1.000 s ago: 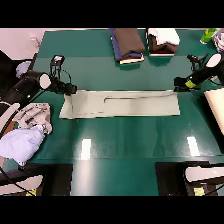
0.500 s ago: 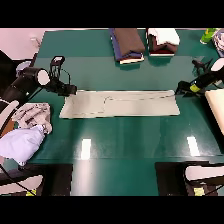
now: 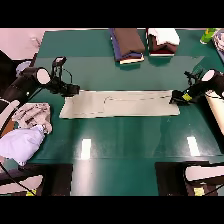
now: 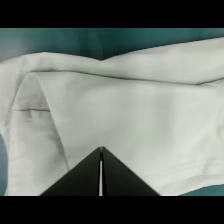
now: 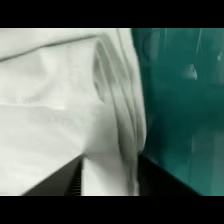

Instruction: Fold the shirts.

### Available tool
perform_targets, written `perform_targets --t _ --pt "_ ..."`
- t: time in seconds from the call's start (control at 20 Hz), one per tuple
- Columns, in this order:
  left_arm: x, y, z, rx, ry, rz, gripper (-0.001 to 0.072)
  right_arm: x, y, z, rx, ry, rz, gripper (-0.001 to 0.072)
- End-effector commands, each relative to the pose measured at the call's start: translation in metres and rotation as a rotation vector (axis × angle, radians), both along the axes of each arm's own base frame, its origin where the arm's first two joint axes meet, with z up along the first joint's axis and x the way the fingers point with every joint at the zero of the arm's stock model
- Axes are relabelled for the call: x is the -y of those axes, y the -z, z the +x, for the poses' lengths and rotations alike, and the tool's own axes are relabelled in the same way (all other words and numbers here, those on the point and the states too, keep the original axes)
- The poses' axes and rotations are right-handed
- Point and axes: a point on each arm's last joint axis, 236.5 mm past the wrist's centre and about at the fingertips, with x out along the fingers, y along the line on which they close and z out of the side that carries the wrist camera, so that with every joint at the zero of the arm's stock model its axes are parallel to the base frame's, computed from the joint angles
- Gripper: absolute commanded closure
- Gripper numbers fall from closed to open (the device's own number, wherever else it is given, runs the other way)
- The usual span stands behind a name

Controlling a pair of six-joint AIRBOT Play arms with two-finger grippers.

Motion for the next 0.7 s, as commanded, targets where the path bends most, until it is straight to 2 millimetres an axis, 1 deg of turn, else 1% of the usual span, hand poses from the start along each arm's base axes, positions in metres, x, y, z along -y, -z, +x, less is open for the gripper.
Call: perform_targets --t 0.0,0.05,0.15,0.25,0.4,0.45,0.55,0.65 --pt "0.008 -0.002 0.0 -0.004 -0.007 -0.04 0.0684 -0.004 0.004 -0.001 0.002 -0.021 0.0 0.0626" --pt "0.011 -0.003 -0.001 -0.007 -0.006 -0.051 0.0684 -0.004 0.003 -0.002 0.001 -0.032 0.0 0.0691" --pt "0.024 -0.003 -0.004 0.0 0.024 -0.052 0.0684 -0.003 -0.004 -0.002 0.013 -0.041 -0.007 0.0693" --pt "0.049 -0.009 -0.003 0.05 0.068 -0.066 0.0685 -0.003 -0.023 -0.002 0.05 -0.045 -0.015 0.0696" --pt "0.091 -0.023 0.002 0.147 0.126 -0.116 0.0686 -0.008 -0.061 -0.016 0.081 -0.066 -0.016 0.0696" --pt "0.105 -0.024 0.002 0.152 0.142 -0.136 0.0685 -0.01 -0.075 -0.02 0.092 -0.074 -0.015 0.0696" --pt "0.132 -0.015 0.0 0.111 0.18 -0.154 0.0685 -0.019 -0.113 -0.019 0.161 -0.105 -0.022 0.0696" --pt "0.163 -0.002 0.0 0.082 0.234 -0.153 0.0685 -0.033 -0.154 -0.014 0.253 -0.151 -0.037 0.0696"
